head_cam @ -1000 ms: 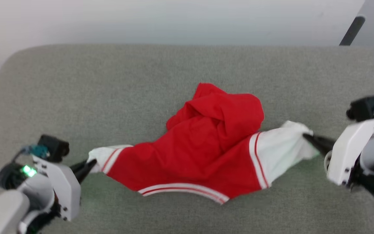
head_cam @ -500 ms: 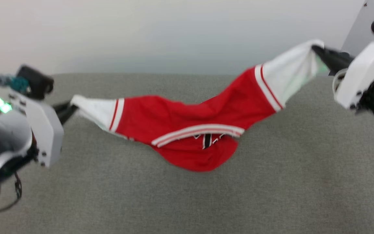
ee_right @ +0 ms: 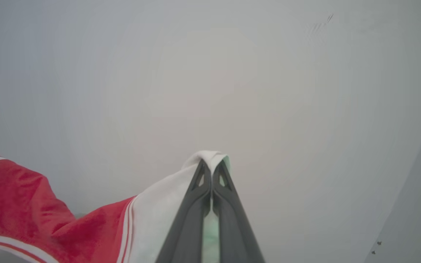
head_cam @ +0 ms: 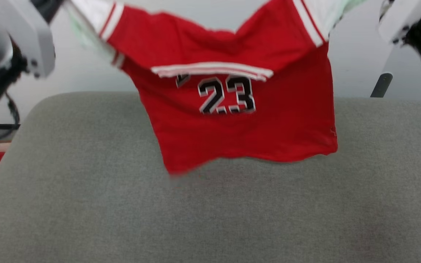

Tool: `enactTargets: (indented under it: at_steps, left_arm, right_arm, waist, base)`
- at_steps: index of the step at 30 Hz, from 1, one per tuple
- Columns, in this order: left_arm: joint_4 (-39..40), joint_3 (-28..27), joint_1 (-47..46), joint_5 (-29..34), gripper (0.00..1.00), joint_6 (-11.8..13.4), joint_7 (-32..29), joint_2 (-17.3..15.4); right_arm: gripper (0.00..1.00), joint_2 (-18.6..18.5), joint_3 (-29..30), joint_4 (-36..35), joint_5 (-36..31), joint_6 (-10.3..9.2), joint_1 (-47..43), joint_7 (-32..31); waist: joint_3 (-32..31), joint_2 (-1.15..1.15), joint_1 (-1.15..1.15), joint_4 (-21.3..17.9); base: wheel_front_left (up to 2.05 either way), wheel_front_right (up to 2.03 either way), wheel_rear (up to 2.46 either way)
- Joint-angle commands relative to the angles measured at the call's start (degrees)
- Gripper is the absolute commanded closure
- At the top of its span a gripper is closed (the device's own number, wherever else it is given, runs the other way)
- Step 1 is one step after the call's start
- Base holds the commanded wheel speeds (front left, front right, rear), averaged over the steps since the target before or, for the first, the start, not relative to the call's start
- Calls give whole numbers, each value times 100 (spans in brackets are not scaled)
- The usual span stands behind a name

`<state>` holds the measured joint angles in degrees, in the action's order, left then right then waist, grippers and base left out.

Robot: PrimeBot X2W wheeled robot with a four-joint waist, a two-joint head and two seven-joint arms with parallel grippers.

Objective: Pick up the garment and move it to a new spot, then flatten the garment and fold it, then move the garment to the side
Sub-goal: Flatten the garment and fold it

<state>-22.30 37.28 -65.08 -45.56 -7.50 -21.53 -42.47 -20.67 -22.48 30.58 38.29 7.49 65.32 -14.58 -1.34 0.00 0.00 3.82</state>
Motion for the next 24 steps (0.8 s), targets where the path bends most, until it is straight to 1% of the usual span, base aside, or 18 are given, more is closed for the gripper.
enactTargets:
  at_steps: [1,2,4,5,6,10,15,18,21,24]
  left_arm:
    - [-309,-56,-278,77,100,47,180,212]
    - [-471,-65,-422,139,100,77,267,301]
    - [-844,-208,-697,106,100,248,508,543]
    - [-988,-206,-800,164,100,286,602,631]
    - [-1128,-146,-914,297,100,277,686,674]
    - [-1609,-101,-1333,422,100,245,898,890]
    - [-2048,-107,-1666,362,100,168,1086,1141]
    - [-2201,-142,-1991,398,100,185,1197,1223]
    - [-2348,-177,-2269,483,100,320,1409,1326]
    - [-2409,-224,-2748,649,100,502,1766,1378]
  right_arm:
    - [100,5,-205,215,-9,0,260,284]
    - [100,1,-317,336,-14,0,375,416]
    - [100,3,-496,589,-10,0,617,683]
    - [100,20,-566,718,23,0,719,787]
    - [100,36,-634,858,51,0,813,886]
    - [100,97,-916,1290,156,0,1135,1208]
    - [100,106,-1189,1685,293,0,1442,1497]
    - [100,52,-1272,1849,352,0,1784,1550]
    - [100,25,-1360,2013,270,0,2116,1684]
    - [100,8,-1413,2193,60,0,2639,1955]
  waist:
    - [-19,0,0,24]
    - [-24,0,0,30]
    - [-27,0,0,41]
    - [-29,0,0,44]
    - [-28,0,0,46]
    - [0,0,0,39]
    - [184,0,0,44]
    - [564,0,0,48]
    - [1068,0,0,35]
    - [1664,0,0,-5]
  base:
    - [0,0,0]
    - [0,0,0]
    - [0,0,0]
    - [0,0,0]
    - [0,0,0]
    - [0,0,0]
    - [0,0,0]
    - [0,0,0]
    - [0,0,0]
    - [0,0,0]
